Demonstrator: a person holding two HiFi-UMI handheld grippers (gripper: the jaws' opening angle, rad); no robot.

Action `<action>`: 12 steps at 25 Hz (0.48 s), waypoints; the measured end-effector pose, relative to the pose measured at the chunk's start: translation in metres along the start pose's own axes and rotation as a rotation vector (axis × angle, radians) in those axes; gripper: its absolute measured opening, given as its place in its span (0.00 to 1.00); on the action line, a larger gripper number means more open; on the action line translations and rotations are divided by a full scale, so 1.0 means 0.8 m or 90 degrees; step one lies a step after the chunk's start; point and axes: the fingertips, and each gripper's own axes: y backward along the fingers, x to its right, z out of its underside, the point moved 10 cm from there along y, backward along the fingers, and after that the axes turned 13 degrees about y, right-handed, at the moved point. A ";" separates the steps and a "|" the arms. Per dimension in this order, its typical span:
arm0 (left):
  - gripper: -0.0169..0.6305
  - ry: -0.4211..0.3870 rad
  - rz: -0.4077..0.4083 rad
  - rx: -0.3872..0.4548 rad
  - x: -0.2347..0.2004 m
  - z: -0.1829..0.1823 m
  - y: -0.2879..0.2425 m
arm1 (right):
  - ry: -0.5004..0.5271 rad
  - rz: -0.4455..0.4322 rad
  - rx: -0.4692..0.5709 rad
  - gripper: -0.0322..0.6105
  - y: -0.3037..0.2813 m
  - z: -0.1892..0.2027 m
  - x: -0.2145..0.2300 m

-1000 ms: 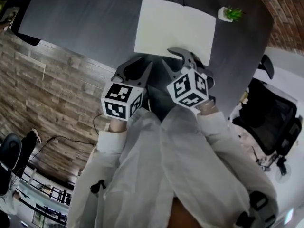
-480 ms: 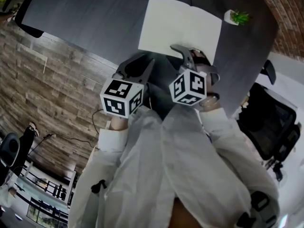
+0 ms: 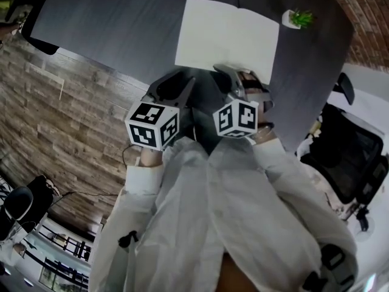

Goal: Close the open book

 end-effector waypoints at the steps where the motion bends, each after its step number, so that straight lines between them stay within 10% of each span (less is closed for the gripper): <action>1: 0.19 0.000 -0.002 -0.001 0.000 0.000 0.000 | -0.015 0.006 0.003 0.15 0.001 0.001 -0.001; 12: 0.25 0.035 -0.028 -0.002 -0.019 -0.007 0.000 | -0.153 0.055 0.039 0.11 0.014 0.008 -0.005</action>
